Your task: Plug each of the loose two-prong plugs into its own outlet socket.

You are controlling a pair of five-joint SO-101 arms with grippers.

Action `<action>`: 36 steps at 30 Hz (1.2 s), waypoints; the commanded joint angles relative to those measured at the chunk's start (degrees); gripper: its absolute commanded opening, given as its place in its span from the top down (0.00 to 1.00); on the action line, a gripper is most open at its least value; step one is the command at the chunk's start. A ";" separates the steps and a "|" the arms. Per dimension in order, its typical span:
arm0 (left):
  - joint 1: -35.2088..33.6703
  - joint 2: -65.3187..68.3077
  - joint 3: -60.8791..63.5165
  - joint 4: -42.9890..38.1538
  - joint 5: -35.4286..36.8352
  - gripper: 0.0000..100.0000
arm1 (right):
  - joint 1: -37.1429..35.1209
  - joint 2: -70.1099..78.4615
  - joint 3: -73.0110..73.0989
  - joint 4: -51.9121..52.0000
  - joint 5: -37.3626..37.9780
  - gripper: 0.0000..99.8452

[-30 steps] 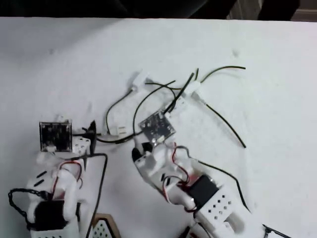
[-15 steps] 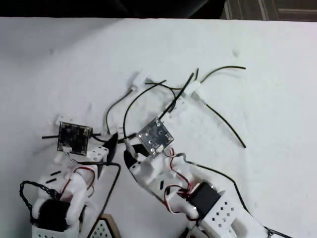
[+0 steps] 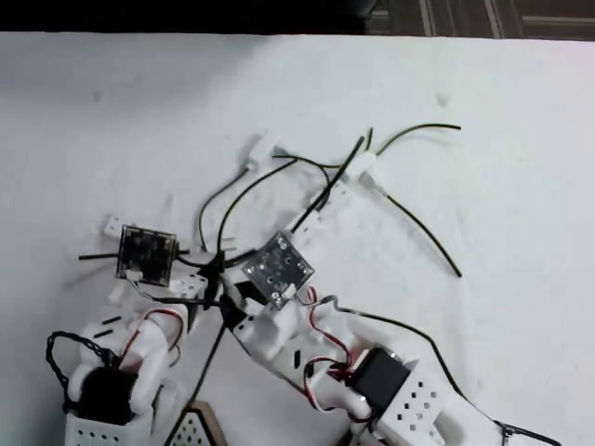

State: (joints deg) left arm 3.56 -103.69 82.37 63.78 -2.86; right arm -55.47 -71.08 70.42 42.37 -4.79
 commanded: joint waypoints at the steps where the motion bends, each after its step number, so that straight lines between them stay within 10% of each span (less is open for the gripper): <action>1: 1.10 -0.31 -0.97 0.35 0.18 0.76 | -1.10 -0.57 -0.26 -0.92 -0.26 0.98; 36: 14.55 -0.40 -4.84 7.47 -3.08 0.76 | -1.10 -0.57 4.57 -1.27 0.35 0.98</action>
State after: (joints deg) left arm 13.67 -104.22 80.18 69.58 -5.49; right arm -55.82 -71.08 75.25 42.20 -4.79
